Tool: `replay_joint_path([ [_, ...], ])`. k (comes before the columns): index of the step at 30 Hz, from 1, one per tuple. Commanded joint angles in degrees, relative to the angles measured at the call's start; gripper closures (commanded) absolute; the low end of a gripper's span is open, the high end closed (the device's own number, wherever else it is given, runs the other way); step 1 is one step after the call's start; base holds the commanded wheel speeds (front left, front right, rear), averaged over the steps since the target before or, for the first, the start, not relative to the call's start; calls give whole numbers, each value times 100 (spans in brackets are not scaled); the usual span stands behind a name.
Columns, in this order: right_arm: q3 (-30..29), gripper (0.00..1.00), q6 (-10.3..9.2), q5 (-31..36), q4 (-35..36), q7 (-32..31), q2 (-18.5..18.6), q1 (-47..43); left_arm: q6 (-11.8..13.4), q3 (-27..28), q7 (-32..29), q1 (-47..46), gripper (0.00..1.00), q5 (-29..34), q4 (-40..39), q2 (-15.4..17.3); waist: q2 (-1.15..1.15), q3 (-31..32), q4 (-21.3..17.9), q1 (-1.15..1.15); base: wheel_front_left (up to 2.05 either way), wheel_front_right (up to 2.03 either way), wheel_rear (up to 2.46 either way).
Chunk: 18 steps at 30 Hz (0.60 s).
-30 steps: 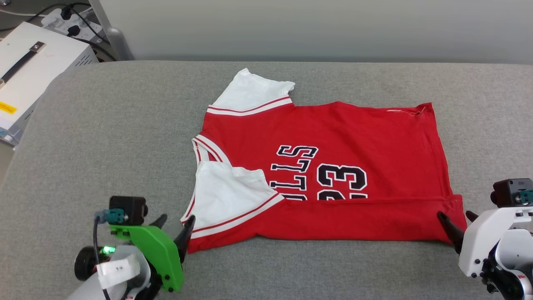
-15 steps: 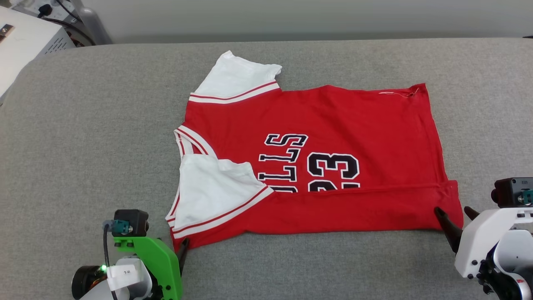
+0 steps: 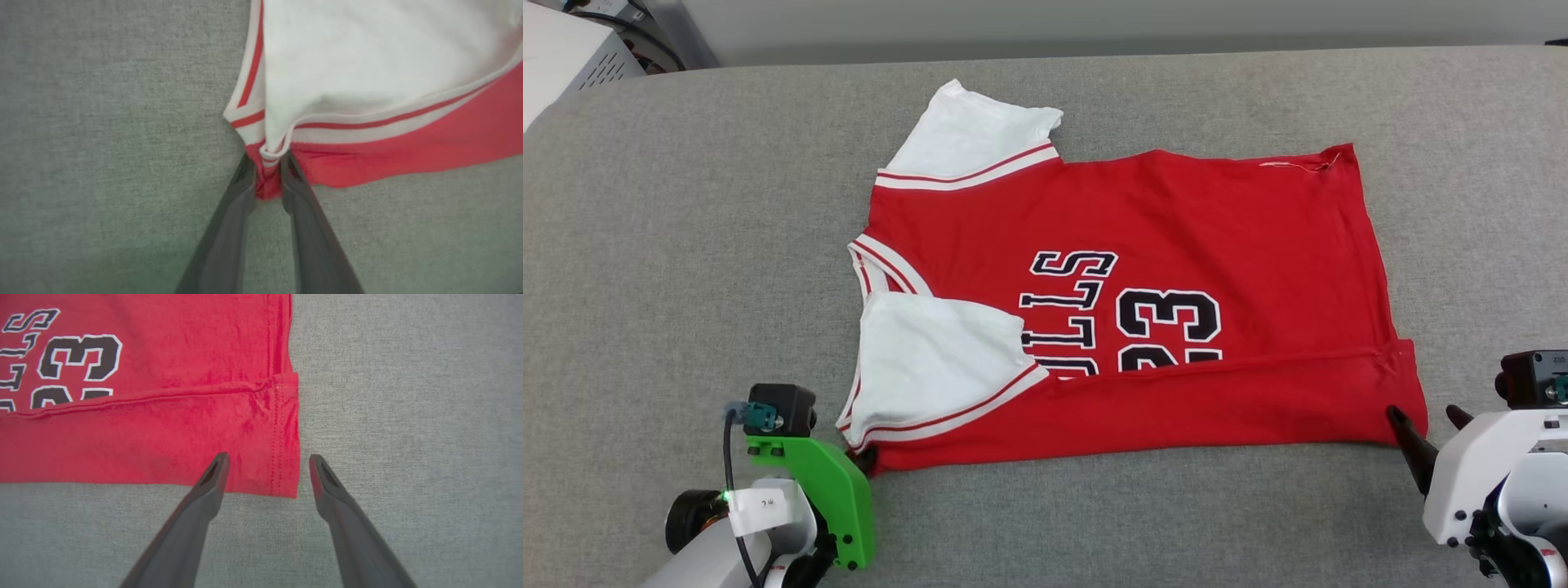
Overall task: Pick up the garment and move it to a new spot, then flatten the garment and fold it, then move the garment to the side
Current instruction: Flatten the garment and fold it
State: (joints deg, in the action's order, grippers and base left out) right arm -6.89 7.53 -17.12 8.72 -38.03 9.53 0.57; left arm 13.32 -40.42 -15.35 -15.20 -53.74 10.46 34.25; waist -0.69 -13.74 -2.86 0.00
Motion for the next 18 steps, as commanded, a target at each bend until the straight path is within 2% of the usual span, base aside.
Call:
replay_joint_path([
  [1, -39, 0, -4, 94, -43, 57, 39, 31, -80, -216, -150, 189, 100, -117, 210, -166, 69, 55, 40, 0, 0, 0, 0],
  [6, -94, 0, -4, 278, -158, 57, 19, -10, -163, -172, 18, 183, 100, -100, 22, -144, 69, 210, 146, 0, 0, 0, 0],
  [10, -162, 0, -4, 376, -387, 35, 14, 5, -182, -123, 63, 182, 100, -102, -423, -62, 69, 286, 261, 0, 0, 0, 0],
  [18, -293, 0, -4, 601, -1060, 30, -55, 239, 63, -32, -43, 168, 100, -3, -1341, 227, 69, 228, 413, 0, 0, 0, 0],
])
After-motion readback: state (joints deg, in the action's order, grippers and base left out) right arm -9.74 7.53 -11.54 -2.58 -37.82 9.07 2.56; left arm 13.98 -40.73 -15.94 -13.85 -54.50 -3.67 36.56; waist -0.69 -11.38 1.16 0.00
